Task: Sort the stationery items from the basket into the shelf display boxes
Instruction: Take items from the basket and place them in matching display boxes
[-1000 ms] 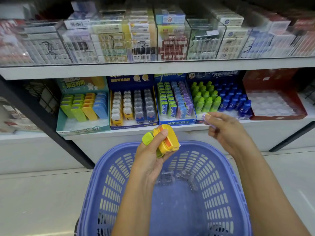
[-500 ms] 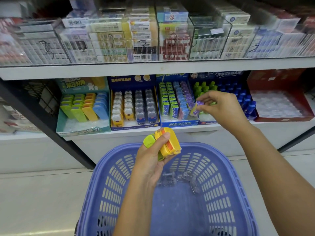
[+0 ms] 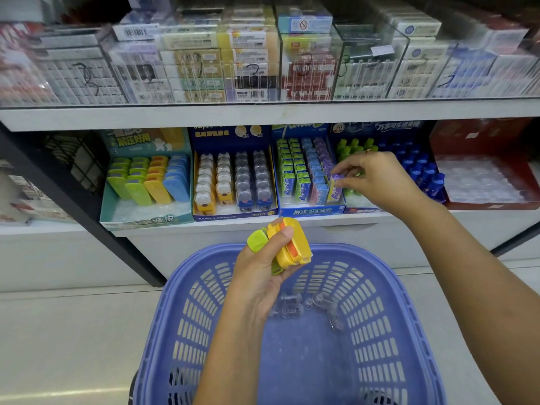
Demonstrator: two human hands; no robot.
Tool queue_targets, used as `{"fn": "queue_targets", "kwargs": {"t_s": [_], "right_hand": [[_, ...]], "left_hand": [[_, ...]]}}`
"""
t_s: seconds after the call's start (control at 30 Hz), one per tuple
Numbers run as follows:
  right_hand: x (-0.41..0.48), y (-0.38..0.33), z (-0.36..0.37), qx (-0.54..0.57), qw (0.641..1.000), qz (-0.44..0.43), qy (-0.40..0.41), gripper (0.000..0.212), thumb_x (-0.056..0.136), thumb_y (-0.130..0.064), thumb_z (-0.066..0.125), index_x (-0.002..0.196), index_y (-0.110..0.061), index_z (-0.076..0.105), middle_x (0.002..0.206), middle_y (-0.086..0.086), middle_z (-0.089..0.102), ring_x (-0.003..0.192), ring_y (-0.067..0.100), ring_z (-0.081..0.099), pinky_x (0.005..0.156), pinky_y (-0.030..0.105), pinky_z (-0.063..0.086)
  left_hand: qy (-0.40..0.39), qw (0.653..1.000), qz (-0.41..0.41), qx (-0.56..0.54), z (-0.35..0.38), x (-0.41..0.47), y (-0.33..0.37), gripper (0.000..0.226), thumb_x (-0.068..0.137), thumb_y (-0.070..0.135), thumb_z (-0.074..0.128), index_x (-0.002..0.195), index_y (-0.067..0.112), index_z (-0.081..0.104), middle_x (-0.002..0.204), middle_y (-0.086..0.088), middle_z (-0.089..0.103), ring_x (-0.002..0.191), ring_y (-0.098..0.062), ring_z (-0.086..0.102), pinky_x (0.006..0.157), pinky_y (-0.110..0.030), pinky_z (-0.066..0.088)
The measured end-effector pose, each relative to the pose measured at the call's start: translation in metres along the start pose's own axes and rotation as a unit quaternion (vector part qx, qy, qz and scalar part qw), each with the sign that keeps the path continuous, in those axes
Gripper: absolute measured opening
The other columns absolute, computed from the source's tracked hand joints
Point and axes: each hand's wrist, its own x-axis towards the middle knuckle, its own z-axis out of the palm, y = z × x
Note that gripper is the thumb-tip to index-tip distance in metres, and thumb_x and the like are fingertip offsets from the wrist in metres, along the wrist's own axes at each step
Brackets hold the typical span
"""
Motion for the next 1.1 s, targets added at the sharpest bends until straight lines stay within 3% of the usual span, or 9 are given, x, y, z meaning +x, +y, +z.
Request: {"fn": "queue_targets", "kwargs": {"t_s": [0.17,0.33,0.47,0.57,0.7,0.8,0.93,1.0,1.1], "right_hand": [[0.001,0.004,-0.003,-0.003,1.0,-0.006,-0.017,0.018,0.076,-0.013,0.077,0.093,-0.018,0.073,0.075,-0.015,0.06,0.072,-0.004,0.056,0.063,0.0,0.041],[0.0,0.008,0.0,-0.013,0.999,-0.005,-0.032,0.02,0.075,-0.014,0.078,0.094,-0.017,0.074,0.081,-0.004,0.067,0.073,0.001,0.059,0.074,0.017,0.051],[-0.001,0.012,0.005,0.013,1.0,0.008,-0.02,0.015,0.079,-0.017,0.075,0.094,-0.02,0.074,0.085,-0.007,0.067,0.075,-0.003,0.059,0.067,0.001,0.042],[-0.003,0.015,0.012,0.077,0.995,0.069,0.004,0.009,0.078,-0.018,0.075,0.086,-0.02,0.072,0.083,-0.004,0.068,0.077,0.01,0.064,0.063,0.001,0.043],[-0.001,0.016,0.016,0.185,0.97,0.158,0.024,0.012,0.07,-0.017,0.082,0.078,-0.018,0.073,0.085,0.002,0.072,0.079,0.012,0.067,0.075,0.02,0.051],[0.004,0.012,0.014,0.141,0.975,0.17,-0.003,0.014,0.07,-0.017,0.082,0.081,-0.014,0.074,0.082,0.003,0.071,0.068,0.003,0.06,0.063,0.014,0.044],[-0.001,-0.015,0.006,0.035,0.987,0.159,-0.008,0.027,0.071,-0.023,0.081,0.094,-0.013,0.071,0.082,0.001,0.065,0.059,0.006,0.053,0.053,0.015,0.039],[-0.015,-0.04,0.005,0.146,0.978,0.128,-0.071,0.038,0.066,-0.027,0.084,0.099,-0.021,0.066,0.09,0.001,0.062,0.059,0.012,0.059,0.052,0.018,0.049],[-0.037,-0.081,0.018,0.24,0.932,0.024,-0.271,0.052,0.067,-0.024,0.083,0.113,-0.035,0.061,0.113,-0.007,0.06,0.079,0.02,0.065,0.067,0.025,0.058]], "left_hand": [[-0.001,1.0,-0.002,0.002,-0.001,0.0,0.0,0.066,0.052,0.026,0.081,0.113,0.009,0.062,0.105,-0.017,0.071,0.098,-0.031,0.069,0.07,-0.04,0.059],[-0.003,1.0,-0.002,0.001,-0.001,0.0,-0.001,0.064,0.054,0.025,0.08,0.113,0.009,0.062,0.105,-0.017,0.071,0.098,-0.032,0.069,0.071,-0.041,0.06],[-0.004,1.0,0.004,0.001,-0.001,0.001,-0.001,0.058,0.055,0.024,0.079,0.109,0.011,0.064,0.103,-0.016,0.072,0.097,-0.032,0.069,0.067,-0.039,0.059],[-0.004,1.0,0.012,0.008,-0.001,0.001,-0.001,0.056,0.055,0.024,0.079,0.108,0.014,0.064,0.103,-0.014,0.072,0.096,-0.031,0.069,0.068,-0.039,0.059],[-0.007,1.0,0.02,0.006,-0.001,0.0,0.0,0.063,0.053,0.025,0.08,0.112,0.012,0.063,0.105,-0.016,0.071,0.089,-0.026,0.071,0.065,-0.037,0.059],[-0.011,1.0,0.021,-0.003,0.0,-0.002,0.001,0.065,0.053,0.026,0.08,0.114,0.01,0.062,0.107,-0.018,0.07,0.09,-0.026,0.071,0.068,-0.037,0.059],[-0.011,1.0,0.027,-0.003,-0.002,-0.007,0.003,0.065,0.054,0.025,0.08,0.114,0.008,0.062,0.106,-0.018,0.071,0.091,-0.026,0.07,0.071,-0.038,0.06],[-0.007,0.999,0.035,0.002,-0.006,-0.01,0.006,0.059,0.056,0.024,0.078,0.11,0.007,0.064,0.099,-0.015,0.073,0.086,-0.024,0.071,0.071,-0.039,0.06],[-0.015,0.998,0.045,0.03,-0.015,-0.015,0.013,0.043,0.064,0.026,0.075,0.103,0.007,0.068,0.096,-0.013,0.074,0.084,-0.023,0.072,0.068,-0.036,0.06]]}}
